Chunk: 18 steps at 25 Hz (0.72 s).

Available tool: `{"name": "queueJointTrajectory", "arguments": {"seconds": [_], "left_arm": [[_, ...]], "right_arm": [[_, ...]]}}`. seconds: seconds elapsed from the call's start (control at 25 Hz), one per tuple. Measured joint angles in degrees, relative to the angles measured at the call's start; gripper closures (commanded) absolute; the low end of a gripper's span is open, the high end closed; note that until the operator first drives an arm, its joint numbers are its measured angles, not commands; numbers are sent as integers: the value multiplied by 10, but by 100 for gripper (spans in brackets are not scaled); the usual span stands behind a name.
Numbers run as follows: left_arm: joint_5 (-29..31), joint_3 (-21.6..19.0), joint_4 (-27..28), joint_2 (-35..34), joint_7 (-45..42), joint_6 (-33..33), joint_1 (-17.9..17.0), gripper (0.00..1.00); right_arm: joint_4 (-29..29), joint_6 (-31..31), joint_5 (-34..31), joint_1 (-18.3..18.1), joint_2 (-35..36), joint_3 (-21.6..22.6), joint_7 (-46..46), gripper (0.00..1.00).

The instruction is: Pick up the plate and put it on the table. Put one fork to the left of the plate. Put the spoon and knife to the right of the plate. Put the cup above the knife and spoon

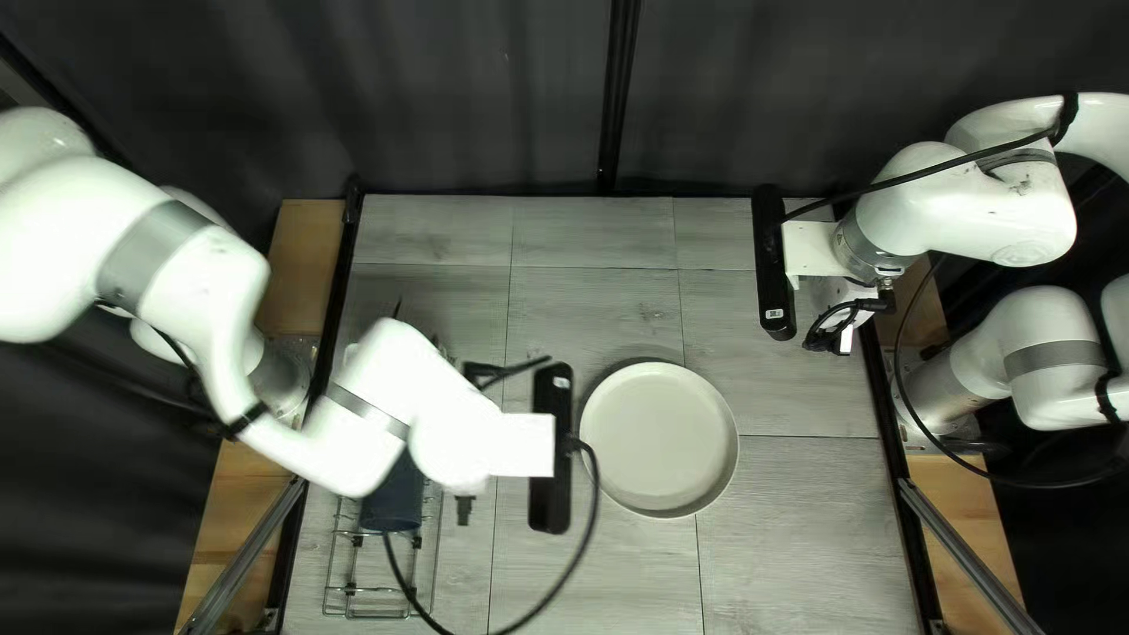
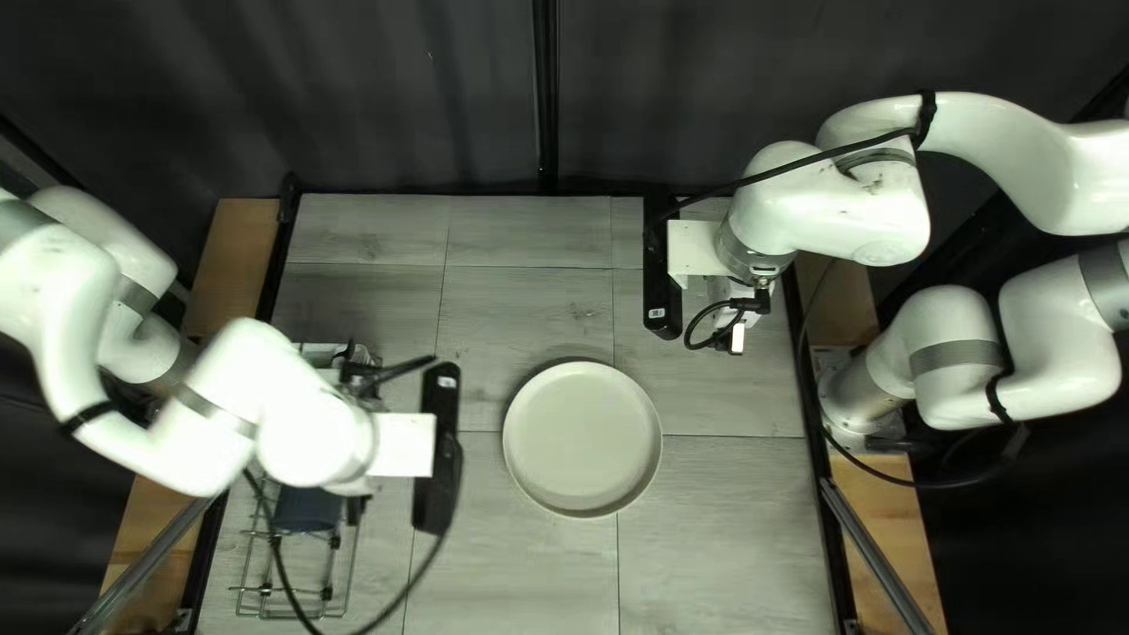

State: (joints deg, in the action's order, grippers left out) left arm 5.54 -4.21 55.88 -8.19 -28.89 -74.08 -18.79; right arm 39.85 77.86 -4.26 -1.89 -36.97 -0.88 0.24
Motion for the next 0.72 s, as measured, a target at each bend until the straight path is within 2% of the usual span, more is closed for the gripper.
{"name": "queueJointTrajectory", "arguments": {"seconds": [0.2,0.32,0.52,0.72], "left_arm": [[-4,4,-7,-11,1,-4,3,0],[-3,20,-26,-59,33,-35,12,0],[14,71,-58,-165,132,-112,33,0],[33,134,-102,-251,227,-153,55,0]], "right_arm": [[0,0,0,0,0,0,0,0],[0,0,0,0,0,0,0,0],[0,0,0,0,0,0,0,0],[0,0,0,0,0,0,0,0]]}}
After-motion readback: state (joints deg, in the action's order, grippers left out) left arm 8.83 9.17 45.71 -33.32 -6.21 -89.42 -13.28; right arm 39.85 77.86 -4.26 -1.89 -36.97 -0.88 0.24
